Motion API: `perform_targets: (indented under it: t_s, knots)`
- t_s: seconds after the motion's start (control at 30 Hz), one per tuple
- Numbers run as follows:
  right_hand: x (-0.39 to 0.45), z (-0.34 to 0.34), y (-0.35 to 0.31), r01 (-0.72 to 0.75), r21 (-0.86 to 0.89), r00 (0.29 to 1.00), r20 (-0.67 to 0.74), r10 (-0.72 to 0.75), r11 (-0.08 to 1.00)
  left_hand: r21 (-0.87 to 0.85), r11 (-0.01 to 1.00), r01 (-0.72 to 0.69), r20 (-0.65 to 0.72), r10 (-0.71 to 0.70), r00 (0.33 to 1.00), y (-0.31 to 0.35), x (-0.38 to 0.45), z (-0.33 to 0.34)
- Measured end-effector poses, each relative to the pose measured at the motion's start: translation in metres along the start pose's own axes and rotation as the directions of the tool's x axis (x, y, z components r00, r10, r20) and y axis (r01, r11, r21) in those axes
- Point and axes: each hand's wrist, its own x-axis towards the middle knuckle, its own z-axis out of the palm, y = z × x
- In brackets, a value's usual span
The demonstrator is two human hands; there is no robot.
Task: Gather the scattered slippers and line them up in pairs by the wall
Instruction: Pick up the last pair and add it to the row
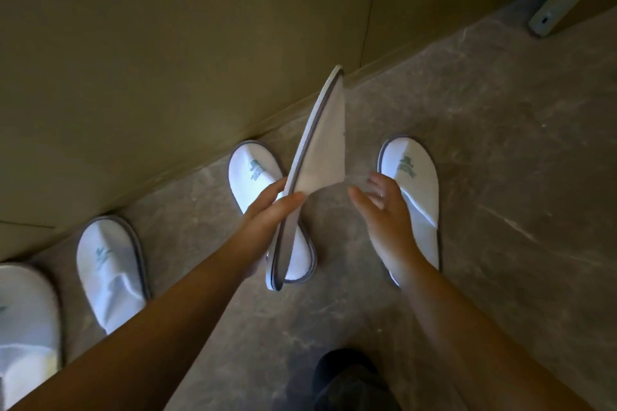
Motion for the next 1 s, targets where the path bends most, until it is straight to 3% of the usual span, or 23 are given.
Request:
perform_targets:
  t_s: [0.1,0.2,0.27,0.47,0.63,0.87,1.0]
  knots:
    - [-0.001,0.027,-0.025,-0.068,0.114,0.989,0.137,0.052,0.991,-0.105,0.994,-0.037,0.111,0.048,0.993,0.0,-0.019,-0.018]
    - [-0.003,0.042,-0.044,-0.113,0.182,0.961,0.27,0.06,0.977,-0.169,0.985,-0.035,0.138,0.059,0.989,-0.007,-0.037,-0.035]
    - [-0.007,0.053,-0.051,-0.136,0.194,0.955,0.286,0.077,0.972,-0.246,0.969,-0.024,0.15,0.062,0.987,-0.012,-0.047,-0.043]
    - [-0.02,0.095,-0.059,-0.005,0.093,0.974,0.228,-0.017,0.996,-0.316,0.948,0.024,-0.043,-0.039,0.998,-0.04,-0.07,-0.071]
    - [-0.031,0.144,-0.051,0.084,-0.078,0.953,0.298,-0.057,0.993,-0.272,0.962,0.009,-0.319,-0.099,0.943,-0.076,-0.083,-0.099]
    - [-0.052,0.174,0.016,-0.007,-0.262,0.915,0.388,0.112,0.965,-0.236,0.969,0.068,-0.482,-0.177,0.858,-0.135,-0.066,-0.126]
    - [-0.049,0.17,0.053,-0.044,-0.296,0.933,0.33,0.146,0.954,-0.165,0.982,0.087,-0.501,-0.16,0.85,-0.151,-0.047,-0.122]
